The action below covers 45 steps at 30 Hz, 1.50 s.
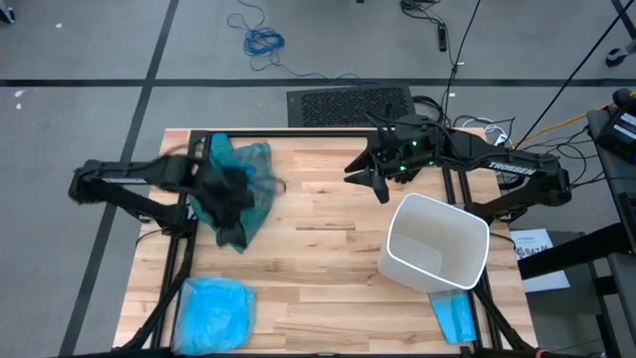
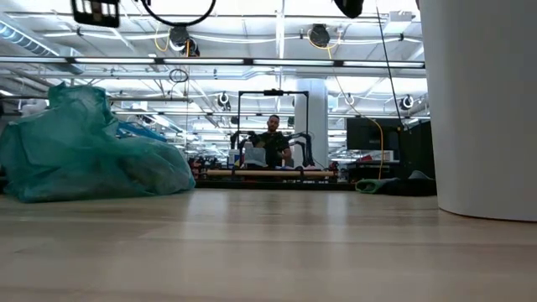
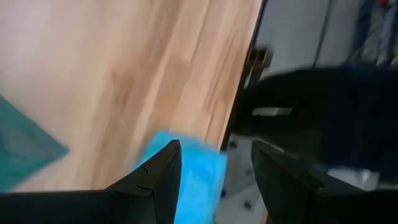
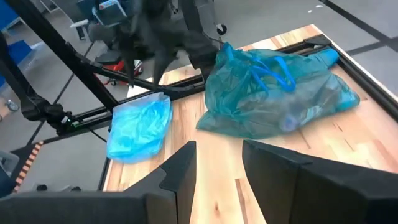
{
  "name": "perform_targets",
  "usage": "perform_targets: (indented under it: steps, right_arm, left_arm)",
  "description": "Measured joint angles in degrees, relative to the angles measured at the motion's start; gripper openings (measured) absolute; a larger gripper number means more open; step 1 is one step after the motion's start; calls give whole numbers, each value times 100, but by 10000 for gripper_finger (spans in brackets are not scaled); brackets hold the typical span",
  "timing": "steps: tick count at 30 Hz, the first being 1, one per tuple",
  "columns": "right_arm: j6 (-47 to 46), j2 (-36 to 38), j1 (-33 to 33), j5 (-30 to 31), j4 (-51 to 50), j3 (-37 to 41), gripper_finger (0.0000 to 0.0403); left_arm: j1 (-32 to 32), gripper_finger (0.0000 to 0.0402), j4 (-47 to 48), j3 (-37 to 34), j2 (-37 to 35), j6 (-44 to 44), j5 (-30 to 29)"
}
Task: Place trash/remove bag and relplace
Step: Insert the new blue trash bag into the trash bin
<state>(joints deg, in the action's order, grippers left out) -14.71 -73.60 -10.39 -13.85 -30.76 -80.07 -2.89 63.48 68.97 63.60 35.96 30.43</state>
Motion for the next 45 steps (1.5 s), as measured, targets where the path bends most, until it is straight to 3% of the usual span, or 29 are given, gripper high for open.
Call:
perform_targets:
  steps: [8, 17, 31, 34, 39, 45]
  right_arm:
    - [300, 2, 0, 0, -87, 2, 122]
    - [468, 2, 0, 2, -303, 2, 122]
    - [468, 2, 0, 2, -616, 2, 122]
    - [464, 2, 0, 2, -618, 2, 122]
    - [451, 2, 0, 2, -619, 2, 122]
    - [450, 2, 0, 2, -619, 2, 122]
  left_arm:
    - [-2026, 189, 4, 2, 820, 991, -1272]
    - [-3497, 189, 197, 2, 1982, 1026, -1759]
    - [-4269, 180, -181, 2, 3544, 1449, -1739]
    - [-4295, 138, -198, 2, 3640, 1620, -1735]
    - [-4294, 20, -423, 2, 3635, 1777, -1677]
    - [-4092, 2, -511, 2, 3272, 1932, -1728]
